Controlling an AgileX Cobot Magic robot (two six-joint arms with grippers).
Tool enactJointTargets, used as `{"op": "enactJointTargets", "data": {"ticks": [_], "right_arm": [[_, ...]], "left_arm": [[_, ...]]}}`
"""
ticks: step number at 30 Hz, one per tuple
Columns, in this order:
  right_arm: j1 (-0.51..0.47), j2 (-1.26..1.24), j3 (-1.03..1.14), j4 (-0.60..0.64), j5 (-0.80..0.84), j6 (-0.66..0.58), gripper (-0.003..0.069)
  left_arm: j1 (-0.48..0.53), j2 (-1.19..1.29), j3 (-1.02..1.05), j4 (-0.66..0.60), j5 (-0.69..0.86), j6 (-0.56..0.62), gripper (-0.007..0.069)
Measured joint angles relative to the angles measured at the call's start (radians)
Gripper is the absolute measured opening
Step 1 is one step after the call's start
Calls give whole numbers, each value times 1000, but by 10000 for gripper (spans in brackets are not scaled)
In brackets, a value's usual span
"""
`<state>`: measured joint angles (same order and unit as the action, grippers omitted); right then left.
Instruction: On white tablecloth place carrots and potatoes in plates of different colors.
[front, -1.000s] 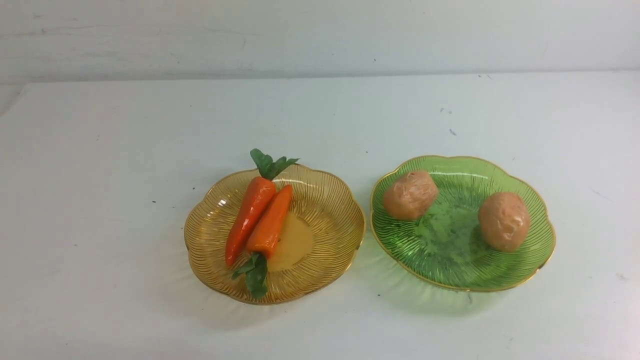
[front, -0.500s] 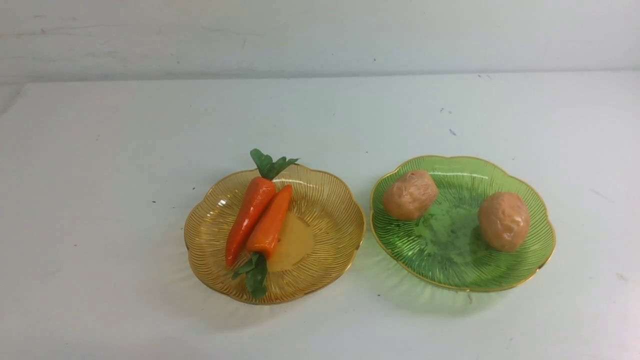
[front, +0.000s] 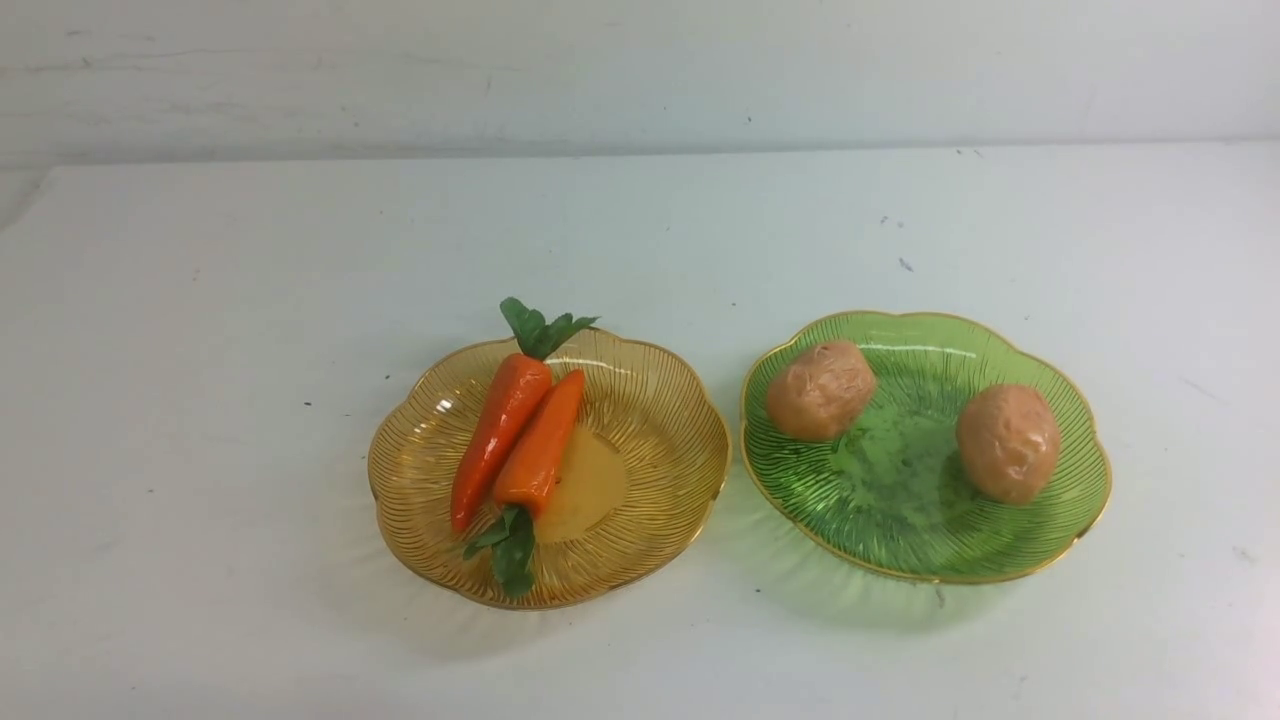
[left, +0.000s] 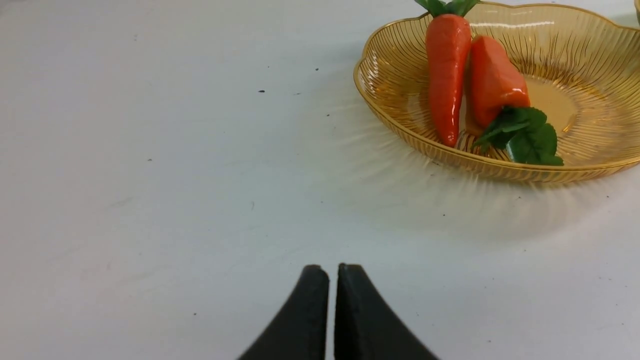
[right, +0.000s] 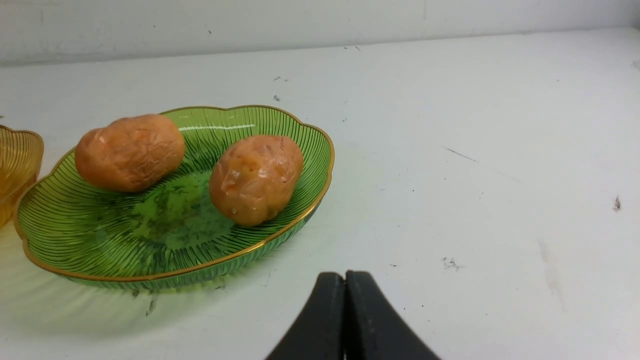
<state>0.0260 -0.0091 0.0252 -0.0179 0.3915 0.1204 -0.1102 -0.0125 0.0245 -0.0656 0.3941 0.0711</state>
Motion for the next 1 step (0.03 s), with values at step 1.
{"op": "enactJointTargets", "data": {"ticks": [1], "right_arm": [[0,0,0,0,0,0,-15]], "left_arm": [[0,0,0,0,0,0,11]]}}
